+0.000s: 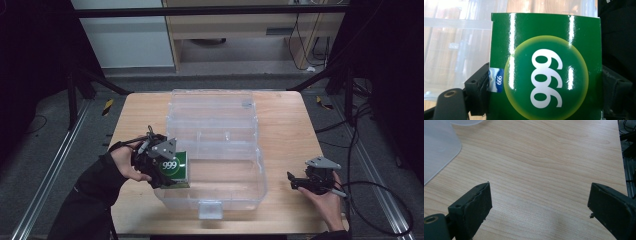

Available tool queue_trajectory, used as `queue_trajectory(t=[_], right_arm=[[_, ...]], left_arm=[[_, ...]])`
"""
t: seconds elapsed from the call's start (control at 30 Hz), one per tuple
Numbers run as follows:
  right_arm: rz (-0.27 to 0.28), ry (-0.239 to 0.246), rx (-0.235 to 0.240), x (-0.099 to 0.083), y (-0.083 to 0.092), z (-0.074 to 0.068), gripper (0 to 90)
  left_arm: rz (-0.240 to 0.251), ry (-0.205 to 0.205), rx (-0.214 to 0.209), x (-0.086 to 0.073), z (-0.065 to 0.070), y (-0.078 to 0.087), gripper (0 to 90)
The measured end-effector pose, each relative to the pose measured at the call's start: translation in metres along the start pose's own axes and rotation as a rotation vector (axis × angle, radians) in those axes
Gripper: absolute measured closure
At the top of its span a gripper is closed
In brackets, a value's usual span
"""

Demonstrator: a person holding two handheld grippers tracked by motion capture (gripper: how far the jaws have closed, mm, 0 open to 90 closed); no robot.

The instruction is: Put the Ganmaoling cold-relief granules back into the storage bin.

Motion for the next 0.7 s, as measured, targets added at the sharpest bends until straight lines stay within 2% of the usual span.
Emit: queue_trajectory(t=[0.7], right_arm=[[-0.008,0.003,0.000,-0.001,-0.002,0.000,5.7]], left_arm=[[-0.018,0.016,-0.044,-0.012,0.004,-0.034,15.2]])
Point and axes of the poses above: each handheld gripper's, and its own axes: y roughly backward along the jaws, x roughly out of its top, z roughly to its right, the point moved 2 cm from there along -y, roughly forward along the jaws, and after that the axes turned 15 degrees about -y, right-handed, at the moved point
